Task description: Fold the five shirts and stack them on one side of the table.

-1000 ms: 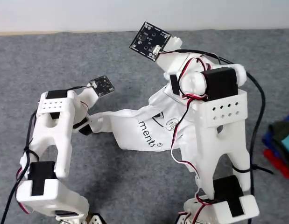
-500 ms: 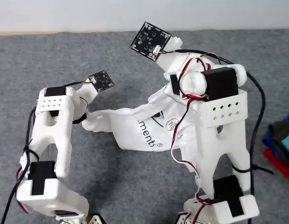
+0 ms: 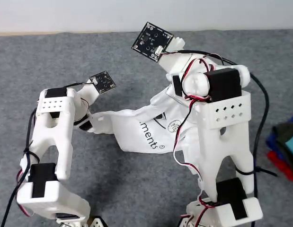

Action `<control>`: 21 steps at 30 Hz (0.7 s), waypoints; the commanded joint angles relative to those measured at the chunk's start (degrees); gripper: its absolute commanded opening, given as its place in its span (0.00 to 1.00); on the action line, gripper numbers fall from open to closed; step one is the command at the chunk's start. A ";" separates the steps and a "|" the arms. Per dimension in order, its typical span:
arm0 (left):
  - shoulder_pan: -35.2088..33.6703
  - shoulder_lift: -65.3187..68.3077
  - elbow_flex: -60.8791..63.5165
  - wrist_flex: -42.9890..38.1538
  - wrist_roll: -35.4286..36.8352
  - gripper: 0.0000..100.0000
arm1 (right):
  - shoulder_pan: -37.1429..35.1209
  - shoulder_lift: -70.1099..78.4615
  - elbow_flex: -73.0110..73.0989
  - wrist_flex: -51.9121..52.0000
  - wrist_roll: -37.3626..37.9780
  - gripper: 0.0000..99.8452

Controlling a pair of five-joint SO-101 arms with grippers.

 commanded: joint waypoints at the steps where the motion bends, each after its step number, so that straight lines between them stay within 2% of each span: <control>1: 0.09 0.97 -2.42 -2.64 -0.35 0.23 | 0.31 -0.40 -0.35 -0.31 -0.53 0.01; 9: 0.00 6.15 -4.35 -3.16 -0.35 0.22 | 0.31 -0.31 -0.35 -0.40 -0.53 0.01; 16: 0.18 6.68 -4.97 -3.43 -0.35 0.01 | 0.31 -0.31 -0.35 -0.40 -0.53 0.01; 21: 0.00 6.24 -5.14 -3.16 -0.35 0.00 | 0.31 -0.31 -0.35 -0.48 -0.53 0.01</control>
